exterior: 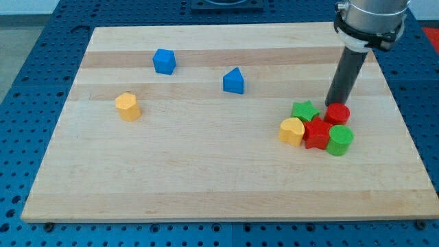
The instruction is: Move the yellow heart towards top of blue triangle
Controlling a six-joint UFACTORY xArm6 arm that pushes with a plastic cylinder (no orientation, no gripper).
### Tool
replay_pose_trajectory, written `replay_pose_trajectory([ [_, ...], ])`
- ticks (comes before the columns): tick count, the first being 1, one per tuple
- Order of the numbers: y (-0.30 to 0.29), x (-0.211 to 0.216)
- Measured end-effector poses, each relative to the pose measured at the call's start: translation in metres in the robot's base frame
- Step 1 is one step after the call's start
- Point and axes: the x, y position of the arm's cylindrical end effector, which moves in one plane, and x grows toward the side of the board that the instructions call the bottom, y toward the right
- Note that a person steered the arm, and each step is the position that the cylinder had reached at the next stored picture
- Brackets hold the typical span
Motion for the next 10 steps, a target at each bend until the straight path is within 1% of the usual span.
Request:
replay_pose_trajectory([
  [2,0.000,0.021],
  [3,-0.001,0.005],
  [4,-0.025,-0.028],
  [5,-0.067,-0.032],
  [6,-0.121,-0.020],
  [7,-0.156,-0.001],
  [8,-0.174,0.041],
  [9,-0.173,0.101],
  [10,-0.155,0.153],
])
